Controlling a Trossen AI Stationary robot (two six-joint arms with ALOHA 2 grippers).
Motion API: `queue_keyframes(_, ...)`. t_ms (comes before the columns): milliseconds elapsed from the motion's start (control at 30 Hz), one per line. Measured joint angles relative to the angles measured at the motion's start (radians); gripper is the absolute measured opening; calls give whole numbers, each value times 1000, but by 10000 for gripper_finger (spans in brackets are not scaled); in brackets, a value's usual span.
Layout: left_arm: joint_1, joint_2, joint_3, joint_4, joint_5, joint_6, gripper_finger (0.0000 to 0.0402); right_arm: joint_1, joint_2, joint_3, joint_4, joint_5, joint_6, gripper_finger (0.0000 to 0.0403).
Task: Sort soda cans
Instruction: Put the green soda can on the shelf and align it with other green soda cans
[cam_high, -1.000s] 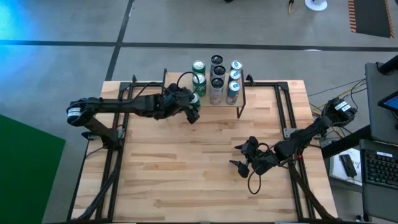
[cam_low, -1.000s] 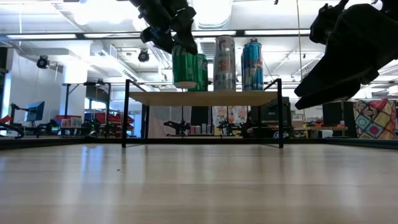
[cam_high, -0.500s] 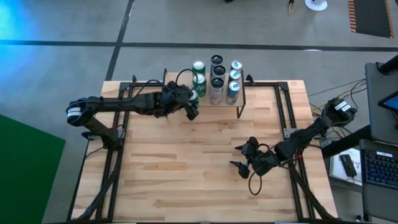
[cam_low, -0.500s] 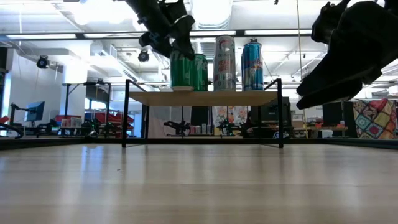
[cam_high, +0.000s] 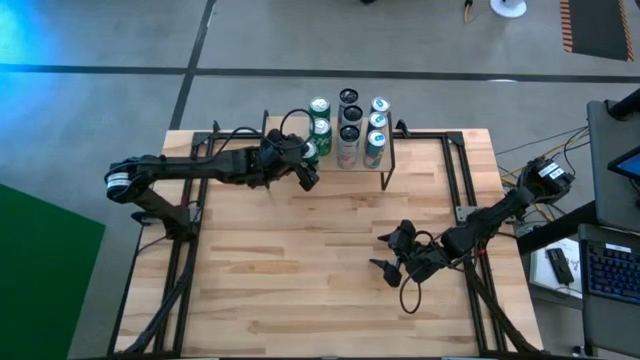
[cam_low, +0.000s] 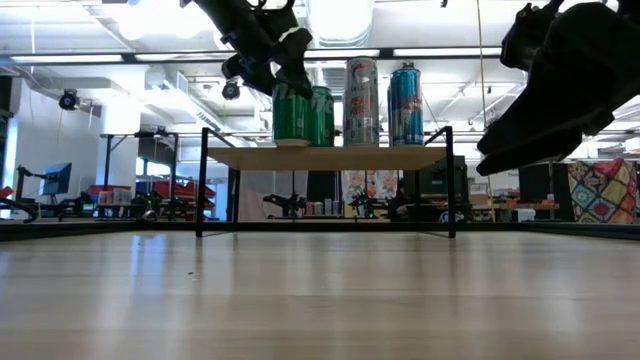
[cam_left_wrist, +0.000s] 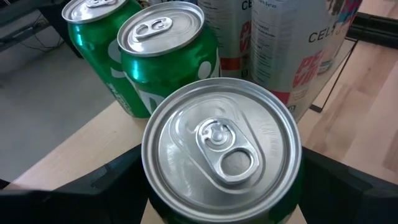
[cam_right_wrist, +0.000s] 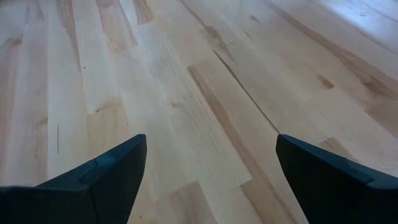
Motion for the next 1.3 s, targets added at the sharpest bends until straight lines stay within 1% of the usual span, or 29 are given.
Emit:
queue_keyframes(433, 15, -6, -3, 15, 5, 3, 310, 0, 0, 0, 1, -16, -2, 345)
queue_keyframes(767, 26, -8, -5, 45, 61, -13, 310, 0, 0, 0, 0, -18, -7, 345)
queue_keyframes(1067, 30, -8, -5, 63, 65, -37, 310, 0, 0, 6, 0, -18, -23, 345)
queue_keyframes(1300, 48, -8, -5, 113, 69, -37, 310, -3, 0, 10, 27, -18, -20, 345)
